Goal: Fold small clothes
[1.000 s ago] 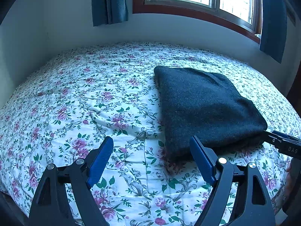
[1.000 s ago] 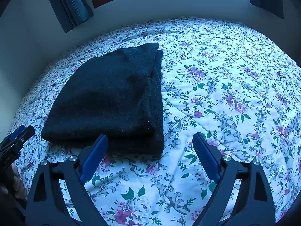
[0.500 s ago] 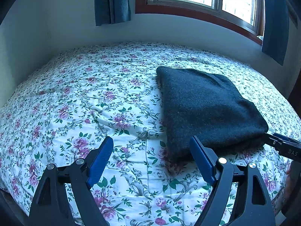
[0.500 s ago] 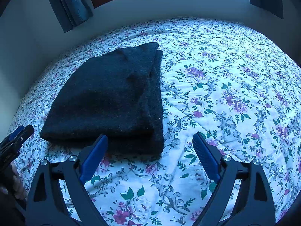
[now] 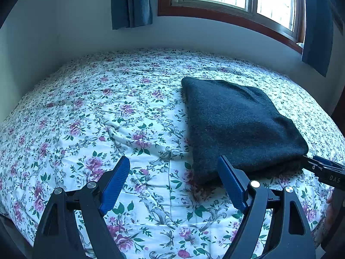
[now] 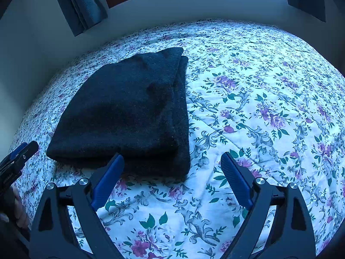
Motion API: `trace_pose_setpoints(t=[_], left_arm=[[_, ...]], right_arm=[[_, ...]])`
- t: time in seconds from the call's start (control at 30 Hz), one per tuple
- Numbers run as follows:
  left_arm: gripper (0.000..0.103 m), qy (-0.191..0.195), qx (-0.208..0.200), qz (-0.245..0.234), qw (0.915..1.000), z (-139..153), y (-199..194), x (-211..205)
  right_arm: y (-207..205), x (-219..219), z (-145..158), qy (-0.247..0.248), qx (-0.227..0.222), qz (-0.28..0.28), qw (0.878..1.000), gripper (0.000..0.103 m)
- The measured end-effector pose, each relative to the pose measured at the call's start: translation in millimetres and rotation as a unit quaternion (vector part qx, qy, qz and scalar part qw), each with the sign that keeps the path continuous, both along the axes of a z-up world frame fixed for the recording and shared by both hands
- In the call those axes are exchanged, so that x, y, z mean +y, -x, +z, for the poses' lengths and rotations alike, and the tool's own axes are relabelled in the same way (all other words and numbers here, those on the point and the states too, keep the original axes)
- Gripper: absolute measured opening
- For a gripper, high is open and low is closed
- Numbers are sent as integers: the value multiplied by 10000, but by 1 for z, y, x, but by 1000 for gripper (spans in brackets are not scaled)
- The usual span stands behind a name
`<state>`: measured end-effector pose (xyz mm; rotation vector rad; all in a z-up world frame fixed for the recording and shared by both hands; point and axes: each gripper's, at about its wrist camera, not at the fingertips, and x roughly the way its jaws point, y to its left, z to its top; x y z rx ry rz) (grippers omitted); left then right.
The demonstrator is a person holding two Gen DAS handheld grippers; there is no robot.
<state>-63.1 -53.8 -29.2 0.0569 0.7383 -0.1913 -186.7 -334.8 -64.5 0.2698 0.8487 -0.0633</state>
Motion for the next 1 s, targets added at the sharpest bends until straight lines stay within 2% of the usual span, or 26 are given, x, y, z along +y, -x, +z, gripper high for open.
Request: trace_pose_setpoints(t=[0.4,0.43,0.47,0.53,0.73,0.87,0.93,1.0], left_arm=[[82,-130,-16,-169,9998,1,2,-7],[83,-148,-34,-179,9997,1,3,-8],[89,-138,-37,-176,9997,2,2,-8],[89,-82,-43,-83,9999,4,2,-7],[90,-148,-327,-58,9993,12,1,1],[90,-74,-171,345,9992,18,-29,34],[90,-215,-112,779,9967,16,-55,62],[90,-443,-117,1359,9897,9,-84,96]], right_arm=[[0,2,-1,4,6,-4,10000,91],[0,2,-1,-1,6,-6,10000,91],[0,2,-1,-5,9,-5,10000,91],[0,3,-1,-2,10,-2,10000,91],[1,8,-2,-3,15,35,10000,91],[2,0,4,-7,-27,-1,10000,91],[2,-13,11,23,-86,-111,9999,91],[2,-38,16,107,-137,-393,9991,91]])
